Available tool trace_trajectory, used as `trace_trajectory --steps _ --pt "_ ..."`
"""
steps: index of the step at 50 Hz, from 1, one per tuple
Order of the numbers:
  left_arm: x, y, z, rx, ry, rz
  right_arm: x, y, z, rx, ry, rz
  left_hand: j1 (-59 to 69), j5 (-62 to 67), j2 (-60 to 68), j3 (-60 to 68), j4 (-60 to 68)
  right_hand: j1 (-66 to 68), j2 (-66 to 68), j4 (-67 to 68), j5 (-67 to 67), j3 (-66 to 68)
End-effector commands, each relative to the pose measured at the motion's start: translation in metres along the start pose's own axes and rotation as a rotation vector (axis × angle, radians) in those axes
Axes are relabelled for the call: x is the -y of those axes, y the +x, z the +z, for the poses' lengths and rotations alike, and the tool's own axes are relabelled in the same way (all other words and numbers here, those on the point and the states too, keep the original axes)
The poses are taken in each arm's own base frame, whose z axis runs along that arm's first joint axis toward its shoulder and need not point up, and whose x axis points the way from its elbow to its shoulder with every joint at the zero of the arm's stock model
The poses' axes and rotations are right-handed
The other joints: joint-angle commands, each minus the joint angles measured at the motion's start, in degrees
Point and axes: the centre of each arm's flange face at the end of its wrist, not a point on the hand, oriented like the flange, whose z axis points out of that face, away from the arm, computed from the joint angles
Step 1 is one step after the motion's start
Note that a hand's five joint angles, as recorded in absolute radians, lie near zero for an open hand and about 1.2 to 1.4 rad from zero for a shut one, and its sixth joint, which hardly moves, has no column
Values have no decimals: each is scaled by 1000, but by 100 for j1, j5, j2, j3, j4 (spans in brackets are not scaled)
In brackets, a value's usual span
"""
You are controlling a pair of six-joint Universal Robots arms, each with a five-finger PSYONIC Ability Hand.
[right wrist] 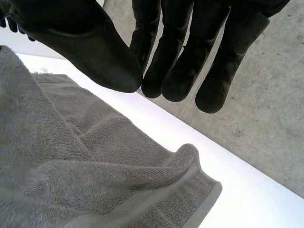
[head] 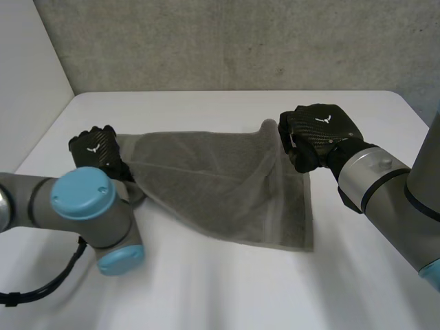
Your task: Fold the towel.
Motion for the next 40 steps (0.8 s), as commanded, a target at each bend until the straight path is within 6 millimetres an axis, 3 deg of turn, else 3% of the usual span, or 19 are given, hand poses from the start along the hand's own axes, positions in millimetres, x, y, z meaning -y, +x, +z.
trace_trajectory --steps 1,4,6,7,8,9,10,11,14,16,22,28,35,40 --pt "9 -17 3 -81 0 21 -2 -1 1 9 -5 -8 1374 1405 1377 1379 1379 500 404 327 176 377" --pt "11 -18 -1 -156 -2 45 -10 -4 6 26 -31 -6 1525 1556 1528 1530 1531 500 404 327 176 377" --pt "10 -18 -3 -194 -4 65 -35 -12 16 67 -105 7 1525 1556 1528 1530 1531 256 160 83 -68 133" --pt "10 -18 -6 -220 -7 87 -35 -12 16 68 -106 7 1575 1606 1578 1580 1581 253 157 81 -70 130" --pt "8 -17 -8 -243 -12 113 -48 -15 20 84 -144 14 1809 1840 1812 1814 1815 -2411 -2507 -2584 -2735 -2534" --pt "8 -17 -8 -243 -12 113 -48 -15 21 84 -144 14 1811 1842 1814 1816 1817 -2438 -2534 -2610 -2762 -2561" --pt "6 -16 -11 -266 -17 137 -55 -18 23 100 -164 18 2427 2458 2430 2433 2433 -3920 -4016 -4093 -4244 -4043" --pt "5 -15 -14 -282 -18 158 -63 -20 24 114 -188 27 2933 2964 2936 2938 2939 -4418 -4514 -4590 -4742 -4541" --pt "4 -13 -18 -300 -18 176 -74 -30 23 146 -218 51 3258 3289 3261 3263 3263 -5210 -5306 -5382 -5534 -5333" --pt "9 -11 -23 -327 -2 212 -78 -37 22 160 -226 70 4592 4623 4595 4597 4598 -5513 -5609 -5686 -5837 -5636" --pt "29 -6 -31 -352 64 273 -75 -42 27 152 -188 230 4601 4632 4604 4606 4607 -5987 -6083 -6160 -6311 -6110" --pt "62 -9 -34 -336 152 376 -71 -46 32 155 -145 339 4601 4632 4604 4606 4607 -5987 -6083 -6160 -6311 -6110" --pt "98 -9 -49 -408 209 428 -80 -81 40 223 -138 440 4601 4632 4604 4606 4607 -5987 -6083 -6160 -6311 -6110" --pt "110 -7 -61 -447 212 423 -91 -105 46 242 -162 490 4601 4632 4604 4606 4607 -5970 -6067 -6143 -6294 -6094"
